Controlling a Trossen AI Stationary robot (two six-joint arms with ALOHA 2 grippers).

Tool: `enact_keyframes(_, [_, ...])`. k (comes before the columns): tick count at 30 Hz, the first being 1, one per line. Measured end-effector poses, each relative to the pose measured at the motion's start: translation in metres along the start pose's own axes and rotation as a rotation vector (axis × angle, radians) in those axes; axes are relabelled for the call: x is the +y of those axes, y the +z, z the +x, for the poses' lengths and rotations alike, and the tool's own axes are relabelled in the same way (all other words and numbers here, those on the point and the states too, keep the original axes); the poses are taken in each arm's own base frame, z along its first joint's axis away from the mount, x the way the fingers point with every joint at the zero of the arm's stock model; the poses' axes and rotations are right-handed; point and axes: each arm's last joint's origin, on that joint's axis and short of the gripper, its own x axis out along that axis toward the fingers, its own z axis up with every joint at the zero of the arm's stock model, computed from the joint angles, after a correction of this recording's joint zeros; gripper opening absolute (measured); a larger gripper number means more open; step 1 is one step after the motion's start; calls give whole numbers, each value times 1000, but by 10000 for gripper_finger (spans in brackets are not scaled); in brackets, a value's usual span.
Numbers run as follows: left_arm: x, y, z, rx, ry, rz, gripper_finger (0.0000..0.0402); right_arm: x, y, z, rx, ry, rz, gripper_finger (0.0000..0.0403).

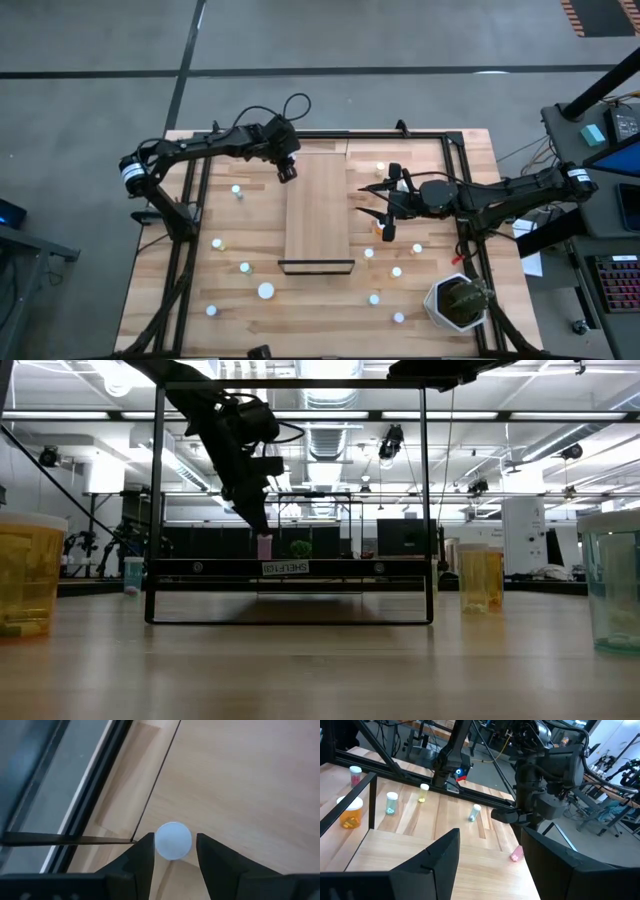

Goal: Pick and place medicine bottles onto shelf by color
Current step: Put the pink pill bottle on the shelf, then put the big orange pill bottle on the shelf

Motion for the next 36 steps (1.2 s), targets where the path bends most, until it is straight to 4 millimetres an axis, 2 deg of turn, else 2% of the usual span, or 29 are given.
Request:
enact_keyframes(8, [3,6,-22,-60,13,18,130,0,0,0,0,0,5,203])
enact_keyframes(12, [0,8,-47,-110,13,24,130,0,0,0,0,0,11,203])
enact_keyframes(17, [-17,5,-93,-255,-15,4,130,0,0,0,0,0,27,203])
enact_keyframes(23, [-57,2,-144,-481,-148,1,130,0,0,0,-1,0,28,203])
enact_keyframes(28, [-102,-11,-169,-699,-339,27,130,0,0,0,0,0,27,203])
enact_keyframes(32, [-136,-30,-178,-824,-485,105,130,0,0,0,0,0,27,203])
enact_keyframes(36, [-156,-54,-176,-836,-556,215,130,0,0,0,0,0,21,203])
